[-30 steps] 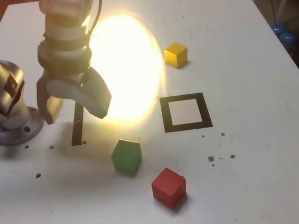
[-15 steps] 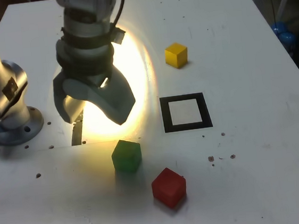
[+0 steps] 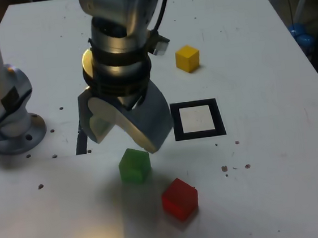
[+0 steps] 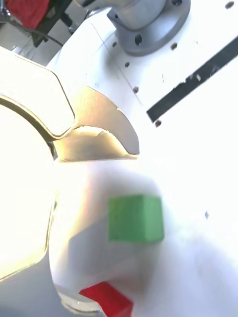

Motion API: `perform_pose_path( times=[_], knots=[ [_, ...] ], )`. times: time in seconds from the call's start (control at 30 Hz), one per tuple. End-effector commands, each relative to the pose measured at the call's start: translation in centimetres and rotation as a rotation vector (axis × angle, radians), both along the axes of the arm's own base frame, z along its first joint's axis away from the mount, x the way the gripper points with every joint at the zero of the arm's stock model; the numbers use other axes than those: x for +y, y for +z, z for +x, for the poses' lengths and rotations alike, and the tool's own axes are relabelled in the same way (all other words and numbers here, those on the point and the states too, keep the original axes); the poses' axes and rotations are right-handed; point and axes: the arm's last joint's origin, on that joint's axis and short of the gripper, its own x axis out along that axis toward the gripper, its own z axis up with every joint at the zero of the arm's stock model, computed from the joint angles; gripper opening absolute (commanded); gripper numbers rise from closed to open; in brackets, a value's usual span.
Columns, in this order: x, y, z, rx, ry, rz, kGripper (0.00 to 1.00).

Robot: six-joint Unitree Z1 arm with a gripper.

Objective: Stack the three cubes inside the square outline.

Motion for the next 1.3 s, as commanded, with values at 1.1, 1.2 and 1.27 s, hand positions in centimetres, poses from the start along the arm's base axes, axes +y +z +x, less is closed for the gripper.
perform_pose_path(
  times=[1.1,1.2,1.27],
  knots=[
    [-8.6,-4.0,5.2,-0.002,-0.112,-0.006,0.92],
    [-9.0,-4.6,5.7,-0.001,-0.113,-0.005,0.91],
    [-9.2,-4.9,5.9,-0.001,-0.113,-0.005,0.91]
  ],
)
